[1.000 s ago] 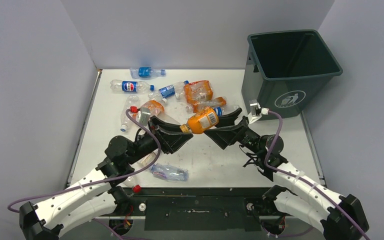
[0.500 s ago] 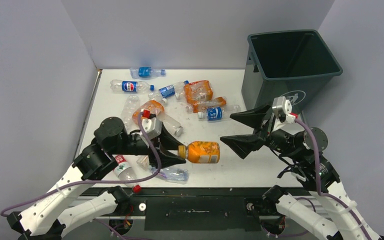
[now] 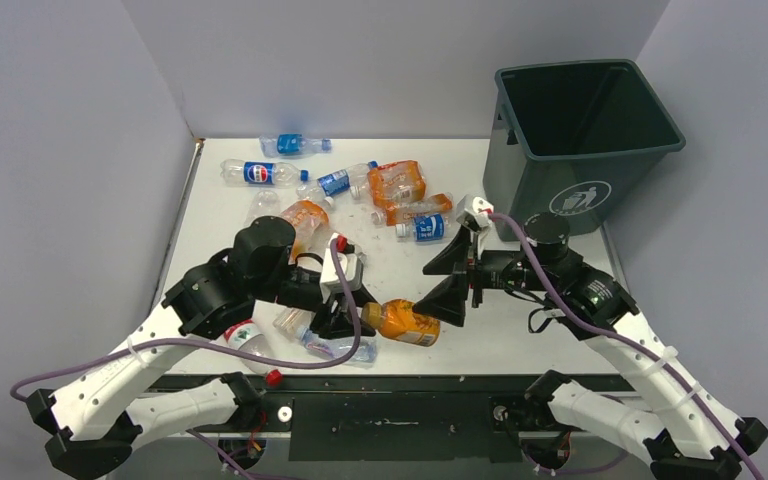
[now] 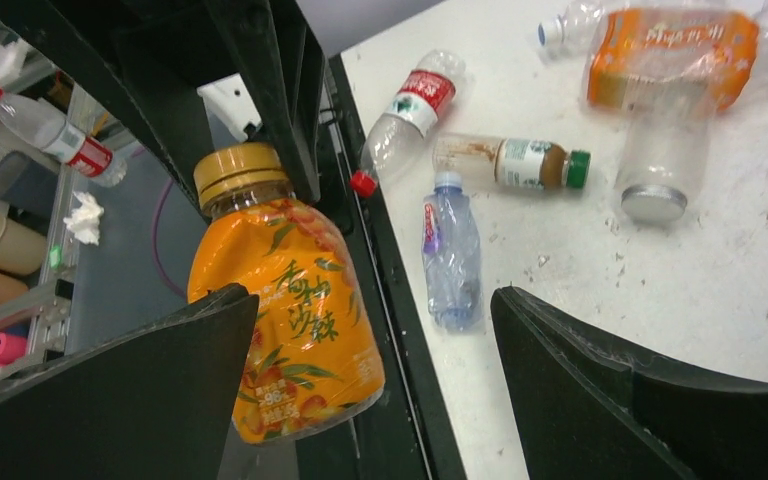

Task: Put the plastic bottles in the bin
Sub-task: Place the plastic bottle in the trash bin.

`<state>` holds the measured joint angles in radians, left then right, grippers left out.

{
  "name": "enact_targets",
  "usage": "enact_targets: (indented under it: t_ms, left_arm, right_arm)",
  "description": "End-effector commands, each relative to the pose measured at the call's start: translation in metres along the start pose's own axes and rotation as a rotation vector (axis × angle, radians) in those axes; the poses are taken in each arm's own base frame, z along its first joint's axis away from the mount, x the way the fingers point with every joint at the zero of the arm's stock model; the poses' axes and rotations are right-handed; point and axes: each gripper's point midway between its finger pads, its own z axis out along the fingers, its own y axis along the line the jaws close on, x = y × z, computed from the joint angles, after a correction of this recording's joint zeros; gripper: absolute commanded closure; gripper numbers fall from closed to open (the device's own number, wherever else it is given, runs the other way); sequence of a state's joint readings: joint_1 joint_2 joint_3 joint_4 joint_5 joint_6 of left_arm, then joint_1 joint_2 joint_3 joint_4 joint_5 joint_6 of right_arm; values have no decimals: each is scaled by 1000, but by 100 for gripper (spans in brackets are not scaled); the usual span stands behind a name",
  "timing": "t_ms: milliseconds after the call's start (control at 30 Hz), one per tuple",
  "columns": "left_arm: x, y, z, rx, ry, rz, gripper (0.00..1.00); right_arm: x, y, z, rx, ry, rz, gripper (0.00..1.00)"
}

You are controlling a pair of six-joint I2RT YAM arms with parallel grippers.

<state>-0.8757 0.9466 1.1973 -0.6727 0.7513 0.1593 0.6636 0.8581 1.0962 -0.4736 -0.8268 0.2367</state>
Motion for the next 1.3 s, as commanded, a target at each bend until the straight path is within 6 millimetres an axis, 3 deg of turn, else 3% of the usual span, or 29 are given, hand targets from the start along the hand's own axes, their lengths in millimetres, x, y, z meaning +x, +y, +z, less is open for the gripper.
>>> enact_targets:
  t_ms: [0,367,533,667,833,900,967,1100,1200,1267]
  left_arm:
    - [-12,11,-3,-41,12,125,100]
    - [-6,18,16,44,43,97,100]
    - [-16,14,19,89,-10,80,100]
    - [-21,11,20,112,-36,76,100]
    - [-19,14,25,116,-34,48,100]
    - [-20,17,26,99,-40,38,100]
    - [-23,20,26,76,-62,40,69]
    - [-39,31,19,-47,-187,58,21]
    - [-57,39,7,-153,-357,42,0]
    - [-68,37,-1,-175,-486,31,4]
  right_arm:
    - [7,6,0,-15,41,-49,10]
    - [44,21,28,-116,112,-62,10]
    - [59,3,39,-5,158,-94,9]
    - [58,-6,40,38,150,-117,0]
    - [51,-13,41,84,109,-130,38]
    - [46,-12,41,84,87,-135,48]
    - [40,-11,41,88,52,-133,54]
    - [12,-3,35,85,-128,-120,62]
    - [-30,7,18,76,-418,-98,61]
    - [-43,10,6,59,-581,-57,60]
